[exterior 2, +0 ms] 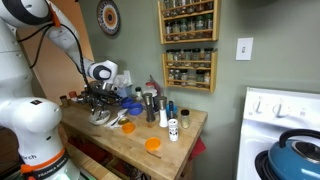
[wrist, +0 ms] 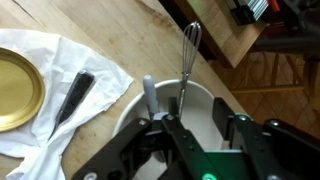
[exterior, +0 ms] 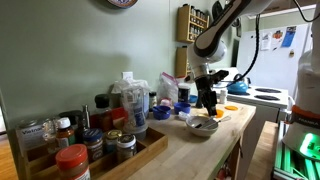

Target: Remove the stirrer from the navy blue bowl on the left and put it in the white bowl

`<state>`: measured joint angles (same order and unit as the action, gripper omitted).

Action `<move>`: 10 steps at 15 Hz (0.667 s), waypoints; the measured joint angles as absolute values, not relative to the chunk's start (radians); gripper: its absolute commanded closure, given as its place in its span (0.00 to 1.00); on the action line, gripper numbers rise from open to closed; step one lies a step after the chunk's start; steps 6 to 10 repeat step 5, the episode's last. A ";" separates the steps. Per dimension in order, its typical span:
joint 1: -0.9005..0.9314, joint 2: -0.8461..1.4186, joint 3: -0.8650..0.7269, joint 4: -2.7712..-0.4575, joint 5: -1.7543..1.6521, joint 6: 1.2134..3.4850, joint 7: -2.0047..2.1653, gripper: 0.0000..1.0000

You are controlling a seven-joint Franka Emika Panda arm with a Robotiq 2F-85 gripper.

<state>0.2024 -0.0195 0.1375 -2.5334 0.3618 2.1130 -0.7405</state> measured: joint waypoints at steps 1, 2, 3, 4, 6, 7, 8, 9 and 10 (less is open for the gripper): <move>0.202 -0.019 0.139 -2.529 0.362 2.113 -0.739 0.21; 0.202 -0.020 0.139 -2.522 0.373 2.121 -0.739 0.12; 0.202 -0.027 0.139 -2.515 0.413 2.142 -0.755 0.05; 0.202 -0.039 0.139 -2.507 0.464 2.155 -0.786 0.22; 0.201 -0.047 0.139 -2.499 0.472 2.155 -0.792 0.15; 0.201 -0.047 0.139 -2.499 0.472 2.155 -0.792 0.15; 0.201 -0.047 0.139 -2.499 0.472 2.155 -0.792 0.15; 0.201 -0.047 0.139 -2.499 0.472 2.155 -0.792 0.15; 0.201 -0.047 0.139 -2.499 0.472 2.155 -0.792 0.15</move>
